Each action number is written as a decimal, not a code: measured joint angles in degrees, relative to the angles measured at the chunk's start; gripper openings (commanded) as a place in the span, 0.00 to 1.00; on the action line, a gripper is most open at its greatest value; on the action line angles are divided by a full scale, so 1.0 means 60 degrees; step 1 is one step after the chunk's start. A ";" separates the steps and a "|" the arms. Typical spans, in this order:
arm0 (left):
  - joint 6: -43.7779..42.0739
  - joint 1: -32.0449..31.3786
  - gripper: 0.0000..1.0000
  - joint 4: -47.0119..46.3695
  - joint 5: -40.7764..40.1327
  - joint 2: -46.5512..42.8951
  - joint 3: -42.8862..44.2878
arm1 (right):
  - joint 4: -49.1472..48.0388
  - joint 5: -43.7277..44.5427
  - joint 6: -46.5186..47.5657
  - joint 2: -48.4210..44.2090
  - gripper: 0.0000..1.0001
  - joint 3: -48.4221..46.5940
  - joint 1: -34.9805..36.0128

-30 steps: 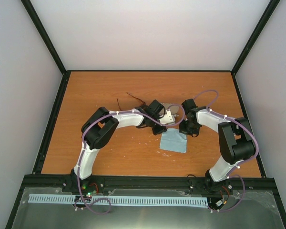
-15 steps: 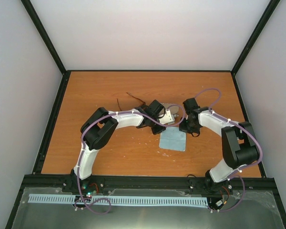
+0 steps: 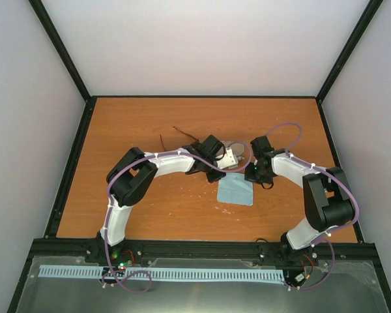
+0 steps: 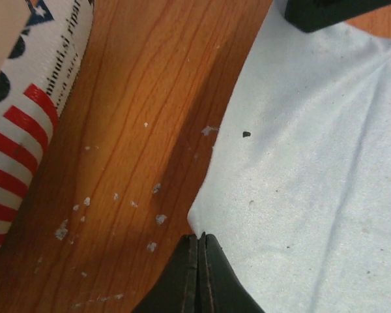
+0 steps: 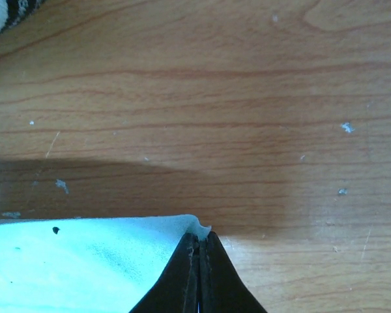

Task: Organize the sunglasses

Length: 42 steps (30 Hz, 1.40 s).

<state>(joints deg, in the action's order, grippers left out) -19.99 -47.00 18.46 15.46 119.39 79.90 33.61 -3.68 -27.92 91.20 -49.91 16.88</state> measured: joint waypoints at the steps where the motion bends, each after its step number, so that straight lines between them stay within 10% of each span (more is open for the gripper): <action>1: 0.0004 0.0000 0.00 0.0011 0.0004 -0.0036 0.0000 | -0.0011 -0.0004 0.0004 -0.0026 0.03 0.0036 0.0000; 42: 0.0368 -0.0353 0.03 0.0095 0.0565 -0.0922 -0.1129 | -0.0761 -0.0863 -0.0219 -0.2211 0.03 0.2193 0.0000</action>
<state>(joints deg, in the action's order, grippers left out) -17.78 -49.12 19.03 18.85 113.86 73.12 29.04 -8.86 -29.23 77.93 -36.75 16.88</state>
